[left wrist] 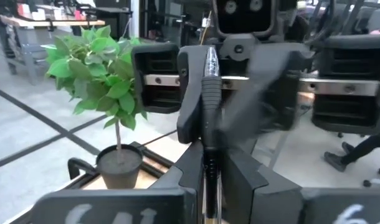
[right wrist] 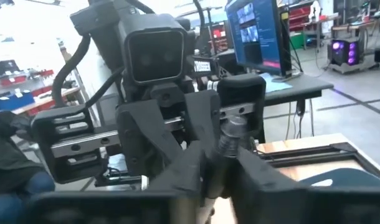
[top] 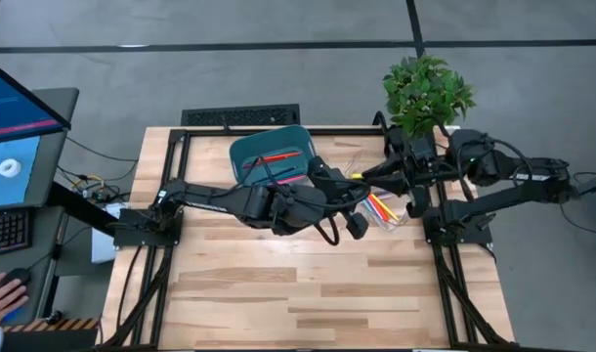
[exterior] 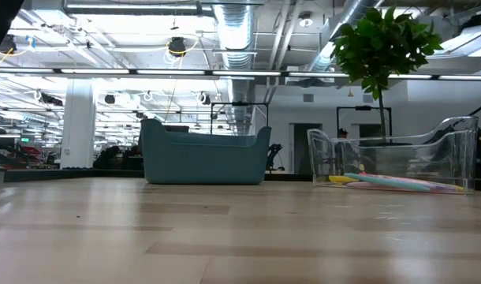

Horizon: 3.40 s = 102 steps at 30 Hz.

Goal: Sort pens & pencils
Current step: Put the black pen into the transparent bin, then return to Home Position

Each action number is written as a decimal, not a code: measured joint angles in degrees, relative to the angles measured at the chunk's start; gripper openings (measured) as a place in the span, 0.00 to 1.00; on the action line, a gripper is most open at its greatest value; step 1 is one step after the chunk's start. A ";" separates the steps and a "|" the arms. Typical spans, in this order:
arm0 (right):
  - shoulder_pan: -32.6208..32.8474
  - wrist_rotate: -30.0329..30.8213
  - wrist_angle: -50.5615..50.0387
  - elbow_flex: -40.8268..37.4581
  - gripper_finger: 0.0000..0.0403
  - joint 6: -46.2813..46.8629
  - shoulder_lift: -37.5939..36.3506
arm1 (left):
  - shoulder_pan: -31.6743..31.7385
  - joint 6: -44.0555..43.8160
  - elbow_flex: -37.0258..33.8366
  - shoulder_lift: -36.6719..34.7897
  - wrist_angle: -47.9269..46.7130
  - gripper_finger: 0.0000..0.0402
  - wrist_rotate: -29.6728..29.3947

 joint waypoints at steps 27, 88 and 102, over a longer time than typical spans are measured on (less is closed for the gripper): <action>-11.25 20.60 -43.98 -0.41 0.10 -1.77 -2.75 | -3.75 -13.06 2.08 -6.59 -23.20 0.40 -6.19; -19.03 4.07 3.37 -43.84 0.98 13.61 -48.32 | -63.95 -34.19 -119.09 -109.97 4.17 0.36 -36.21; -3.69 15.33 14.15 -61.88 0.98 8.49 -50.14 | -68.52 -27.94 -127.38 -118.48 6.21 0.36 -39.39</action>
